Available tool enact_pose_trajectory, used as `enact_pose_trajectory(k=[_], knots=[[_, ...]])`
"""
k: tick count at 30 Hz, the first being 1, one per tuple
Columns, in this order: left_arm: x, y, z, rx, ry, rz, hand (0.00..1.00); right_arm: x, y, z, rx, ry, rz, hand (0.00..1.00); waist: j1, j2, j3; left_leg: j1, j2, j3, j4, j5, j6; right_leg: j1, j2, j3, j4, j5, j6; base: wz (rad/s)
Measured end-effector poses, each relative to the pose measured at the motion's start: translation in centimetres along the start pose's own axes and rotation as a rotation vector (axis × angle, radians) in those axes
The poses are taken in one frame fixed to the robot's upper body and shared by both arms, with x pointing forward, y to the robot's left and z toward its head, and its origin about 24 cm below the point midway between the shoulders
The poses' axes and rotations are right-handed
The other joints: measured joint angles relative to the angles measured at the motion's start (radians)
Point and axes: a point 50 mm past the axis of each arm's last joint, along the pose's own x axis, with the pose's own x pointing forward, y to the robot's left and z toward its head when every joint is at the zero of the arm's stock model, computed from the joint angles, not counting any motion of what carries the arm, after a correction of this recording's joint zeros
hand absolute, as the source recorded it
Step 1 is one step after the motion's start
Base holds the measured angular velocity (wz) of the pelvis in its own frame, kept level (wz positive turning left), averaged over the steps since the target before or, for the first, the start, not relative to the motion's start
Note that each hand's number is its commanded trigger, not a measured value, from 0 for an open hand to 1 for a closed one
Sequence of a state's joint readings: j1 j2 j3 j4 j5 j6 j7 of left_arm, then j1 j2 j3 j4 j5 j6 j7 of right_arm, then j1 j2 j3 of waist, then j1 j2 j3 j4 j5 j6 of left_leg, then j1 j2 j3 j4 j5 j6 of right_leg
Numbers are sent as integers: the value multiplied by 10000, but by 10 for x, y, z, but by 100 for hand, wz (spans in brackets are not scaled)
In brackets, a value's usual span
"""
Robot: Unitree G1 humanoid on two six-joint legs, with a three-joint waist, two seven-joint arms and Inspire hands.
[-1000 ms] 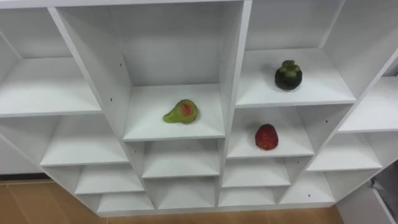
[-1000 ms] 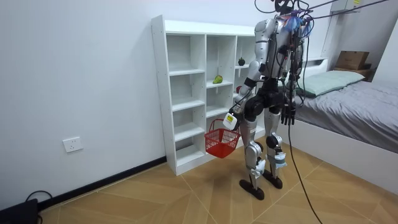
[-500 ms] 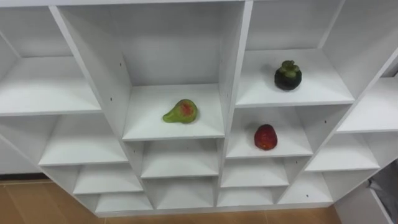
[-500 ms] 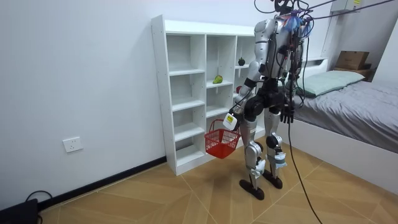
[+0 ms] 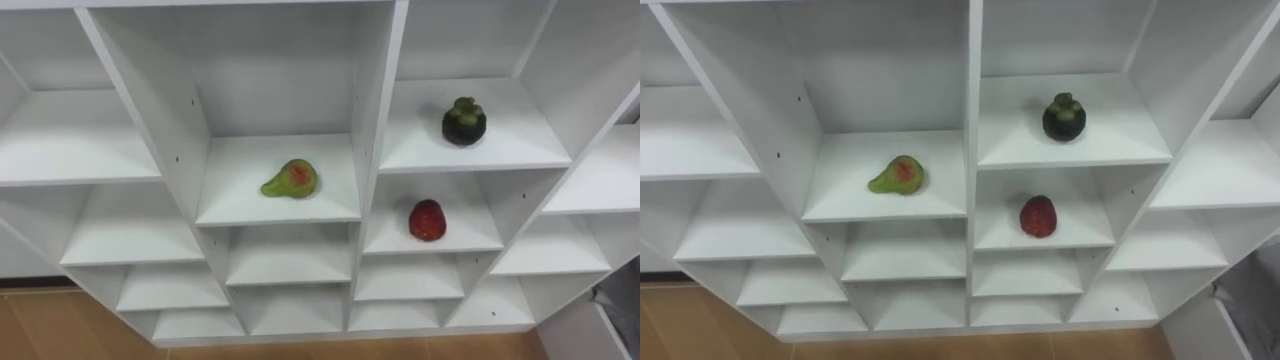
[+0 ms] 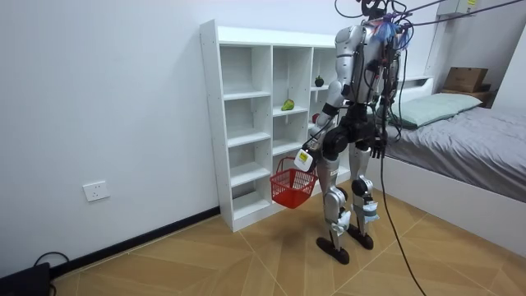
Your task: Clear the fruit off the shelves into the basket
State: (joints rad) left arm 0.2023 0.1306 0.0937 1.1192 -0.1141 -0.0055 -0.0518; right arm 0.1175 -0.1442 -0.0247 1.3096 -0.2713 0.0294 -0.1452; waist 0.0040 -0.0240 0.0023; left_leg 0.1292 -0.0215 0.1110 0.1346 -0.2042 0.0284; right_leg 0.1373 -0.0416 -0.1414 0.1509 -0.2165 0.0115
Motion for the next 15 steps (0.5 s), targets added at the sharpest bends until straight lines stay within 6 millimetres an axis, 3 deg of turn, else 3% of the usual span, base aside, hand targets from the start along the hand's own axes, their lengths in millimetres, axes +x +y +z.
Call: enact_pose_trajectory(k=[4, 8, 15], knots=[[0, 0, 0, 3, -31, 5, 100, 0, -4, 4, 526, -209, -479, 0, 24, -61, -20, 10, -5, 5, 6, 0, 0, 6, -7, -5, 12, 0, 0, 0], [1, -1, 5, 131, -205, -26, 100, -1, -11, 21, 2007, -1088, -900, 0, 26, -56, 20, -45, 1, 28, 26, 0, 1, -54, -7, -5, -27, 0, 1, 0], [1, -3, 18, 201, -916, -102, 100, -21, -29, 79, 2570, -4477, -1828, 0, -13, -65, 5, -226, 5, 13, 111, 0, 1, -186, -5, 6, 14, 24, -10, 0]])
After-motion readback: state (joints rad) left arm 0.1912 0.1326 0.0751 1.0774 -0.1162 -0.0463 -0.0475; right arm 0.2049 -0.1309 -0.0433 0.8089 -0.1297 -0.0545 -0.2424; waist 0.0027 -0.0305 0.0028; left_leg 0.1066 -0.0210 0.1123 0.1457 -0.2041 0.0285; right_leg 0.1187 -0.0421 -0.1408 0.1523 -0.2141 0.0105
